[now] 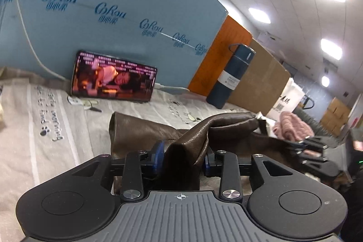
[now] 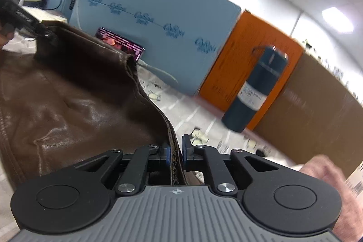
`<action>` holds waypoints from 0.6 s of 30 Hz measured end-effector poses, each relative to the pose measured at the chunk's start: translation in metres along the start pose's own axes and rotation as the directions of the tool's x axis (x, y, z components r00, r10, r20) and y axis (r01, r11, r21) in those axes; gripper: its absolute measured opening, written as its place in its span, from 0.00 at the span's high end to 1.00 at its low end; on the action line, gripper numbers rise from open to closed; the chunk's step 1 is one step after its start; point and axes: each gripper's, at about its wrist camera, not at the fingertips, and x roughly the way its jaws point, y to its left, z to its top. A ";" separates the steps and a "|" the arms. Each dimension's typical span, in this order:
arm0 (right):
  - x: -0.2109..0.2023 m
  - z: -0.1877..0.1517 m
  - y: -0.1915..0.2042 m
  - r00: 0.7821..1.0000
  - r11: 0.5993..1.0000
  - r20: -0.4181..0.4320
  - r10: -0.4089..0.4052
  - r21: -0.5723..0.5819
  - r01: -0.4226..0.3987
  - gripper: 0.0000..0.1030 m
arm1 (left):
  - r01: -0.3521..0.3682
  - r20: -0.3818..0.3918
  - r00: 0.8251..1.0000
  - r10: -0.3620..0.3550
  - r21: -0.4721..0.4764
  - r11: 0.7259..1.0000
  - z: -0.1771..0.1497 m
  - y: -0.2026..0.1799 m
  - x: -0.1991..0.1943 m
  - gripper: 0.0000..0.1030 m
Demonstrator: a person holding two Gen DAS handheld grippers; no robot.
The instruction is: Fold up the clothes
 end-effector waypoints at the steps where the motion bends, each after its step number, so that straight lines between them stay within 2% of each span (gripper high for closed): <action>1: 0.002 -0.003 -0.003 1.000 0.999 -0.003 0.006 0.033 -0.006 0.83 | -0.001 0.005 1.000 0.002 -0.004 1.000 0.000 0.001 -0.001 0.51; 2: 0.005 -0.005 -0.007 1.000 0.998 -0.004 0.004 0.065 -0.004 0.73 | -0.003 0.010 1.000 0.003 -0.009 1.000 0.000 0.003 -0.002 0.37; 3: 0.005 -0.007 -0.011 1.000 0.995 0.005 -0.001 0.098 0.001 0.60 | -0.005 0.015 1.000 0.005 -0.013 1.000 0.000 0.004 -0.003 0.32; 4: 0.003 -0.008 -0.016 1.000 0.991 0.017 -0.007 0.131 0.005 0.55 | -0.029 0.023 0.999 0.029 -0.006 1.000 0.000 0.004 -0.004 0.31; 6: -0.002 -0.012 -0.024 0.999 0.980 0.041 -0.020 0.198 0.012 0.42 | -0.098 0.057 0.993 0.100 -0.024 0.995 0.000 0.005 -0.008 0.19; 8: -0.012 -0.014 -0.030 0.997 0.969 0.069 -0.042 0.245 0.023 0.33 | -0.115 0.069 0.991 0.118 -0.051 0.992 0.001 0.009 -0.011 0.19; 10: -0.023 -0.017 -0.035 0.994 0.956 0.088 -0.059 0.291 0.031 0.28 | -0.155 0.048 0.986 0.158 -0.053 0.986 0.001 0.010 -0.010 0.19; 12: -0.035 -0.023 -0.040 0.994 0.941 0.091 -0.065 0.338 0.030 0.19 | -0.196 0.027 0.980 0.198 -0.054 0.979 0.000 0.011 -0.009 0.19; 18: -0.069 -0.041 -0.056 0.992 0.881 0.099 -0.083 0.473 0.027 0.15 | -0.270 0.006 0.963 0.270 -0.003 0.963 -0.001 -0.002 -0.018 0.19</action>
